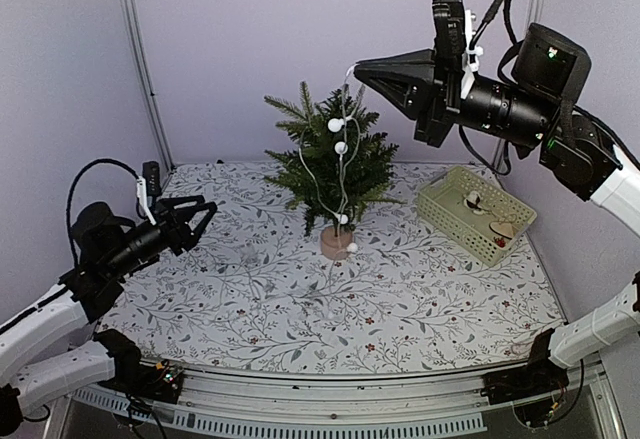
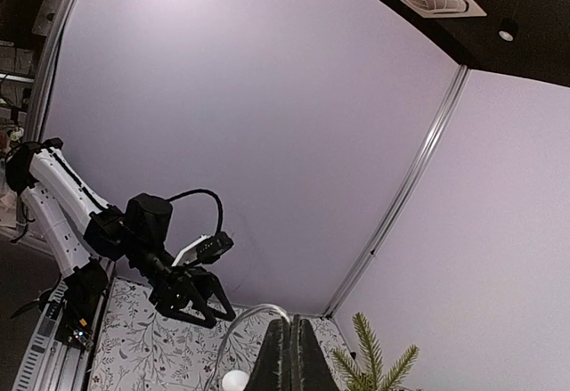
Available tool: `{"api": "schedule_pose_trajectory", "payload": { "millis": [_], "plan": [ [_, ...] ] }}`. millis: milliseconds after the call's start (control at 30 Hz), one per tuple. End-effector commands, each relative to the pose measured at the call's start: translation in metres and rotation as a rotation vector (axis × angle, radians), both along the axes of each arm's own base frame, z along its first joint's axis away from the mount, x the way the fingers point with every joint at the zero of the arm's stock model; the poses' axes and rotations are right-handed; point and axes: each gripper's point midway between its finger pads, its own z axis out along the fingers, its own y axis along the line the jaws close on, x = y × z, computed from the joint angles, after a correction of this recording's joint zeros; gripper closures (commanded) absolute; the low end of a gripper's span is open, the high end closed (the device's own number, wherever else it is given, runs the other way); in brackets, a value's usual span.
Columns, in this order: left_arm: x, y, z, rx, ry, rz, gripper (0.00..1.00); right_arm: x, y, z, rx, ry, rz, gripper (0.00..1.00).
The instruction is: Decorate the small christmas tree
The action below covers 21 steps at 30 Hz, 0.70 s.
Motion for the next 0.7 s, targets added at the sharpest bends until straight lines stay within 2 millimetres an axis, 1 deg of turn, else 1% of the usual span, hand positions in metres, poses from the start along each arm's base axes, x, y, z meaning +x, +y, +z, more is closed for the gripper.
{"api": "schedule_pose_trajectory", "payload": {
  "millis": [0,100,167,267,333,400,533,633,667],
  "plan": [
    [-0.036,-0.054,-0.016,0.137,-0.108,-0.224,0.37,-0.003,-0.006,0.03,0.073,-0.037,0.007,1.0],
    [-0.056,-0.085,-0.036,0.217,-0.134,-0.31,0.37,-0.002,-0.006,0.034,0.081,-0.044,-0.001,1.0],
    [-0.071,-0.107,-0.053,0.296,-0.151,-0.368,0.36,-0.001,-0.005,0.035,0.082,-0.05,-0.004,1.0],
    [-0.085,-0.127,-0.073,0.352,-0.185,-0.414,0.35,0.0,-0.003,0.036,0.08,-0.054,-0.003,1.0],
    [-0.089,-0.137,-0.077,0.337,-0.205,-0.44,0.36,0.0,-0.002,0.036,0.079,-0.054,-0.002,1.0],
    [-0.093,-0.149,-0.075,0.311,-0.238,-0.474,0.36,0.0,-0.001,0.036,0.079,-0.055,0.003,1.0],
    [-0.102,-0.181,-0.086,0.335,-0.269,-0.564,0.36,0.0,0.0,0.039,0.081,-0.056,0.008,1.0],
    [-0.111,-0.202,-0.093,0.317,-0.288,-0.634,0.35,0.0,0.0,0.041,0.083,-0.058,0.009,1.0],
    [-0.115,-0.208,-0.091,0.301,-0.305,-0.656,0.34,0.0,-0.001,0.041,0.084,-0.059,0.007,1.0]
  ]
}}
